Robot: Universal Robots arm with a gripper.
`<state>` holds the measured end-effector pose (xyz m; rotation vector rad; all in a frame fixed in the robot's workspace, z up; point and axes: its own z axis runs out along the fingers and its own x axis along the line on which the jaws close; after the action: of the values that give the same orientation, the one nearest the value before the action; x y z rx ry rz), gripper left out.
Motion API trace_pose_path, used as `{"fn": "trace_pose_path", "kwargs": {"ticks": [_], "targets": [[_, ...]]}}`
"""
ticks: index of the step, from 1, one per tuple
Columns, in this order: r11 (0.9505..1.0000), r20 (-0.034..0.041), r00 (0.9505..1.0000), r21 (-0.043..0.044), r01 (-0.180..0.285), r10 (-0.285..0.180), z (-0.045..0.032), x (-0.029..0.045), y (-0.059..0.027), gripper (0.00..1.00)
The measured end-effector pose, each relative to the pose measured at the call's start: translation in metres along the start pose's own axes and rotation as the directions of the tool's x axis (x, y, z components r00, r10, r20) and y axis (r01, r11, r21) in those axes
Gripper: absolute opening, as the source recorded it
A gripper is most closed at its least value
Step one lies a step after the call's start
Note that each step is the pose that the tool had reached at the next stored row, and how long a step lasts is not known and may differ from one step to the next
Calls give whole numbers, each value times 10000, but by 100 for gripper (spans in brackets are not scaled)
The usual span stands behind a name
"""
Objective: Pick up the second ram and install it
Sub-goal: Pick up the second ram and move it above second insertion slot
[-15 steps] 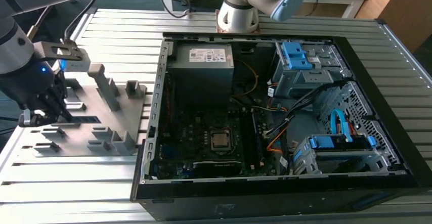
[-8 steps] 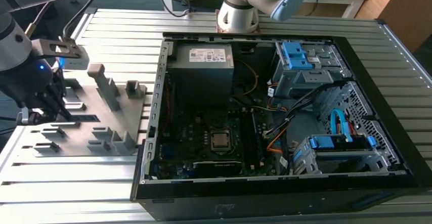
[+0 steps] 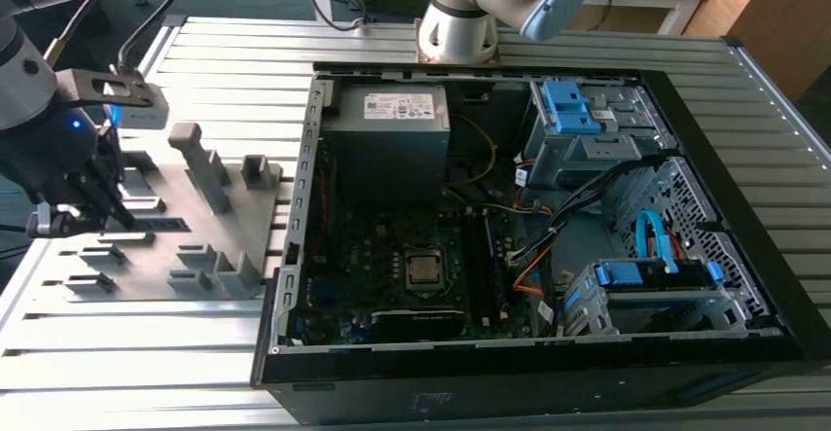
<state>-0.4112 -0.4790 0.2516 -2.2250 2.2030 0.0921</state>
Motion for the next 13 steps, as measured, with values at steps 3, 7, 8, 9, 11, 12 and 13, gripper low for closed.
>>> {"fn": "trace_pose_path", "kwargs": {"ticks": [3, 7, 8, 9, 11, 12, 13], "targets": [[10000, 0, 10000, 0, 0, 0, -24, -1, 1, 14], [10000, 0, 10000, 0, 0, 0, -55, -3, 2, 14], [10000, 0, 10000, 0, 0, 0, -62, -3, 2, 14], [10000, 0, 10000, 0, 0, 0, -69, -3, 2, 14], [10000, 0, 10000, 0, 0, 0, -83, -4, 3, 14], [10000, 0, 10000, 0, 1, -1, -90, -4, 3, 14], [10000, 0, 10000, 0, 0, 0, -97, -5, 3, 14]]}}
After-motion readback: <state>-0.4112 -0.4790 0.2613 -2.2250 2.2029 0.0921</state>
